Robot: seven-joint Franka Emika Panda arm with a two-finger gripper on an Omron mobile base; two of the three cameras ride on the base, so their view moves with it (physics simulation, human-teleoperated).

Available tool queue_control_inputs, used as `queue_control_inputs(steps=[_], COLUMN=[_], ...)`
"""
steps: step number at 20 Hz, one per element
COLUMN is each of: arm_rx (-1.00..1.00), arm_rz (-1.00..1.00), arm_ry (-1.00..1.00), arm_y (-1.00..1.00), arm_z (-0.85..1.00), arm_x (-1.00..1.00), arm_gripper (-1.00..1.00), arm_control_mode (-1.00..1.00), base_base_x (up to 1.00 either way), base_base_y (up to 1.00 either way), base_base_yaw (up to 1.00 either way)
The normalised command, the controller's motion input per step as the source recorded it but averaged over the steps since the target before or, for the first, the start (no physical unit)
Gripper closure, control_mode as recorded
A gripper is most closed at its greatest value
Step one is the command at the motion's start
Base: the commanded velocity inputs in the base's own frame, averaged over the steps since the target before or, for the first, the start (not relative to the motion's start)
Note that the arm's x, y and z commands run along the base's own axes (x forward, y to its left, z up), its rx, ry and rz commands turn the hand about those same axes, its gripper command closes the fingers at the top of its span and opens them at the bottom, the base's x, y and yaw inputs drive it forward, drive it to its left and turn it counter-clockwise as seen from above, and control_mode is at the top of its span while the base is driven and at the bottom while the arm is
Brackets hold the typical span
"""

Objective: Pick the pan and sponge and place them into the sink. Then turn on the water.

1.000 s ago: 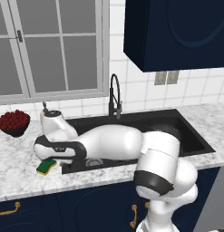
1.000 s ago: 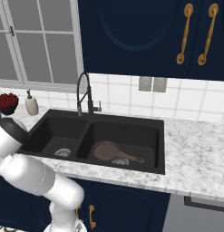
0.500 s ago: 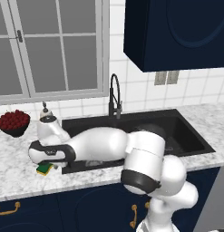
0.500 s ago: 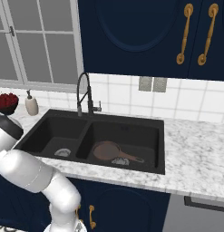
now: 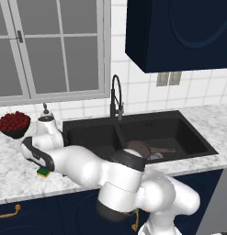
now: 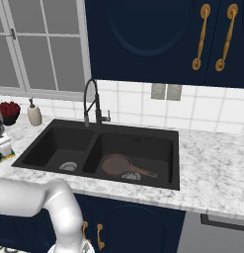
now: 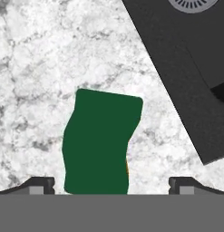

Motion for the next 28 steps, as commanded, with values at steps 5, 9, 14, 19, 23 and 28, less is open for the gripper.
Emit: queue_control_inputs(steps=[5, 9, 14, 19, 23, 28], arm_rx=[-0.03, -0.05, -0.04, -0.03, -0.02, -0.01], arm_rz=[0.00, 0.00, -0.01, 0.00, -0.02, -0.05], arm_ry=[-0.01, -0.02, -0.02, -0.04, -0.03, -0.02], arm_y=[0.02, 0.03, 0.02, 0.01, 0.00, -0.13], arm_z=[-0.36, -0.31, -0.28, -0.33, -0.50, -0.35], arm_x=[-0.06, -0.01, 0.00, 0.00, 0.00, 0.00], arm_gripper=[-1.00, -1.00, -1.00, -1.00, 1.00, 1.00], arm_control_mode=[-1.00, -1.00, -1.00, -1.00, -1.00, -1.00], base_base_x=[0.00, 0.00, 0.00, 0.00, 0.00, 0.00], base_base_y=[0.00, 0.00, 0.00, 0.00, 0.00, 0.00], base_base_yaw=[0.00, 0.00, 0.00, 0.00, 0.00, 0.00])
